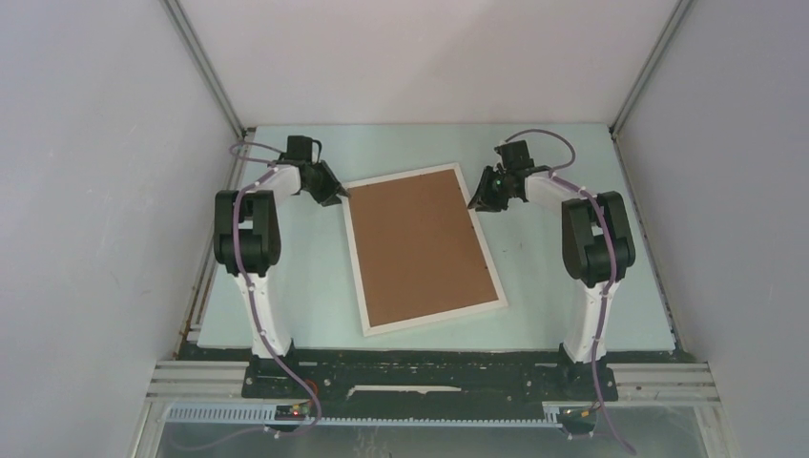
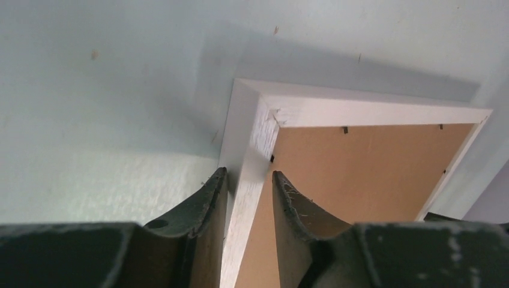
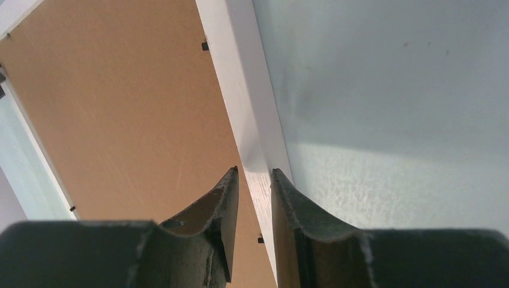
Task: Put the photo into the frame
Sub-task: Install the photo frame at the center of the board.
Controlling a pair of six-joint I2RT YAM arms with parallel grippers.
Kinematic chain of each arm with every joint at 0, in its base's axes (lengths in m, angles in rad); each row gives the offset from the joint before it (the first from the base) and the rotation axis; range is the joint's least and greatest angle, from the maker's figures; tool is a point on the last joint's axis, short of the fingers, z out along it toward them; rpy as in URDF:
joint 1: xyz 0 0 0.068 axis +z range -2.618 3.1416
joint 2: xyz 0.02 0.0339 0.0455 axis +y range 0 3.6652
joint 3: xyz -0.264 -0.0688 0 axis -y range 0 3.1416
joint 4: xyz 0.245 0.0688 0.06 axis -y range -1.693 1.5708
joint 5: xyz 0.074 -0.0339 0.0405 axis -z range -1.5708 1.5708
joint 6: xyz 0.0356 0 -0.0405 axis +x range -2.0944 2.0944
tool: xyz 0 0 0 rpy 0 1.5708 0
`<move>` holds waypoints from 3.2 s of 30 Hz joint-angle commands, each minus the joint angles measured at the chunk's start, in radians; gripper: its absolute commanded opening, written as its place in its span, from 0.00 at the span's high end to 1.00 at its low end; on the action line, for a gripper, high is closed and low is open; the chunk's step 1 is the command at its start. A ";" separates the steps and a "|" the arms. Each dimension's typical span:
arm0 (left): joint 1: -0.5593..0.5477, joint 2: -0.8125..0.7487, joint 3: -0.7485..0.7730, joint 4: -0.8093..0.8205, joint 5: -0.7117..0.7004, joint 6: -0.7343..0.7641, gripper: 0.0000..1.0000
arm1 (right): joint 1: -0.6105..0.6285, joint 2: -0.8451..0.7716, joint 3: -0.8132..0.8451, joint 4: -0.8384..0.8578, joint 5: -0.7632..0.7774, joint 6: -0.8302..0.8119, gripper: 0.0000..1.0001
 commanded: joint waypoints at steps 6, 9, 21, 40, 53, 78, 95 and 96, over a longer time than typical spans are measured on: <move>-0.010 0.065 0.036 0.298 0.234 -0.156 0.69 | 0.091 -0.126 -0.228 0.105 -0.111 0.103 0.67; -0.011 0.055 0.048 0.289 0.210 -0.137 0.63 | 0.085 -0.141 -0.232 0.108 -0.115 0.103 0.67; 0.006 0.018 0.099 0.095 -0.007 0.012 0.54 | 0.067 -0.122 -0.237 0.133 -0.151 0.111 0.67; 0.085 0.038 0.061 0.228 0.103 -0.027 0.61 | 0.067 -0.116 -0.235 0.142 -0.161 0.106 0.67; 0.054 0.077 0.084 0.207 0.099 0.012 0.63 | 0.067 -0.114 -0.235 0.145 -0.165 0.106 0.67; 0.074 0.069 0.031 0.301 0.145 -0.050 0.64 | 0.067 -0.111 -0.235 0.151 -0.172 0.104 0.68; 0.047 0.108 0.074 0.191 0.044 0.028 0.70 | 0.067 -0.110 -0.235 0.152 -0.180 0.103 0.69; 0.045 0.109 0.077 0.186 0.040 0.030 0.70 | 0.068 -0.110 -0.236 0.153 -0.181 0.103 0.68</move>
